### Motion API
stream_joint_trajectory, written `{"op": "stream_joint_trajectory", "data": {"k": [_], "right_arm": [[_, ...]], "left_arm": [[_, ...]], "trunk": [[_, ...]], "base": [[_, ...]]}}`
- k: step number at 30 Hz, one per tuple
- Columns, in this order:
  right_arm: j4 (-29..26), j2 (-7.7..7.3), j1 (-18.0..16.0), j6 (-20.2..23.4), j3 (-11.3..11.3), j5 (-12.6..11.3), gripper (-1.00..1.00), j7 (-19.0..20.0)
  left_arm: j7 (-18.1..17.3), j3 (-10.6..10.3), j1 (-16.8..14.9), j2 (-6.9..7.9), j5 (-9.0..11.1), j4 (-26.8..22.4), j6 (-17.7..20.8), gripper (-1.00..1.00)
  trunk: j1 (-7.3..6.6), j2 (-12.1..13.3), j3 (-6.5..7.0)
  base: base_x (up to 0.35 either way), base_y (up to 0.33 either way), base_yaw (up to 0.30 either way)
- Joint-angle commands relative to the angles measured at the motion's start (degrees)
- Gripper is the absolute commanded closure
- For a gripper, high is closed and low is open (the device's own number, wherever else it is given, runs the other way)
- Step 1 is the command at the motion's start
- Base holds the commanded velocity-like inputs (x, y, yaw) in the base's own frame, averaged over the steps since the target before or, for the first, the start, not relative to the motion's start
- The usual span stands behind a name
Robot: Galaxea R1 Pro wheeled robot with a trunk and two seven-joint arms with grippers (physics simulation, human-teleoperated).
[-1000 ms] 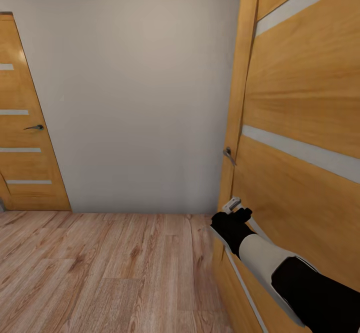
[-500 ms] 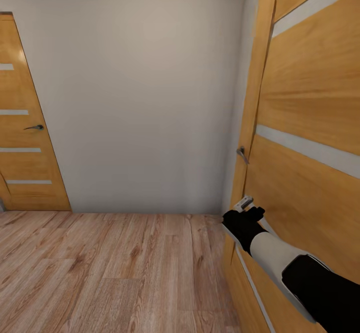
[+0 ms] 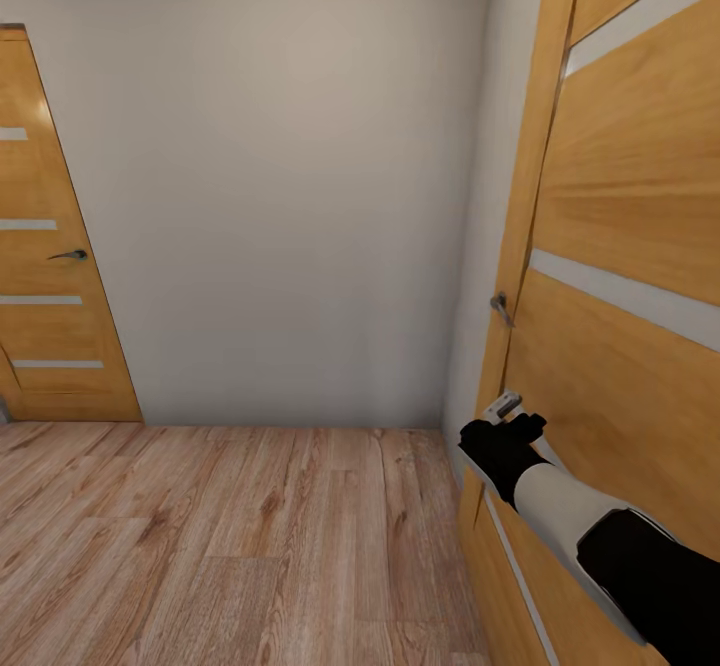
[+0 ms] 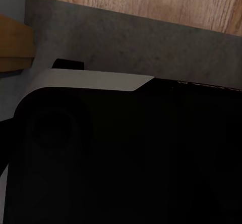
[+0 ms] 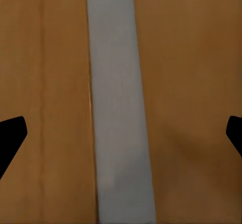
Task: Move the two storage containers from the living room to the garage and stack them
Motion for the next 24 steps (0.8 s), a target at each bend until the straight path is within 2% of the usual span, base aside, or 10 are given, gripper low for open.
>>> {"op": "stream_joint_trajectory", "data": {"k": [1, 7, 11, 16, 22, 24], "right_arm": [[-0.1, -2.39, 0.0, 0.7, 0.7, 0.4, -1.00, -0.4], [-0.1, -3.65, 0.0, 0.2, 0.7, 0.4, -1.00, -0.2], [-0.1, -3.67, 0.0, 0.1, 0.7, 0.4, -1.00, -0.1], [-0.2, -3.54, 0.0, 0.1, -0.4, 0.5, -1.00, -0.1], [-1.0, -2.52, 0.0, 0.1, -0.9, 0.5, -1.00, -0.1], [-1.0, -1.14, 0.0, 0.1, -1.0, 0.5, -1.00, -0.1]], "left_arm": [[-0.1, 0.0, 0.0, -0.01, 0.5, 0.0, -0.1, -1.00], [-0.1, 0.0, 0.0, -0.01, 0.5, 0.0, -0.1, -1.00], [-0.1, 0.0, 0.0, -0.01, 0.5, 0.0, -0.1, -1.00], [-0.1, 0.0, 0.0, -0.01, 0.5, 0.0, -0.1, -1.00], [-0.1, 0.0, 0.0, -0.01, 0.5, 0.0, -0.1, -1.00], [-0.1, 0.0, 0.0, -0.01, 0.5, 0.0, -0.1, -1.00]], "trunk": [[0.00, 0.0, -0.06], [0.00, 0.0, -0.06], [0.00, 0.0, -0.06], [0.00, 0.0, -0.06], [0.00, 0.0, -0.06], [0.00, 0.0, -0.06]], "base": [[0.000, 0.000, 0.000], [0.000, 0.000, 0.000], [0.000, 0.000, 0.000], [0.000, 0.000, 0.000], [0.000, 0.000, 0.000], [0.000, 0.000, 0.000]]}}
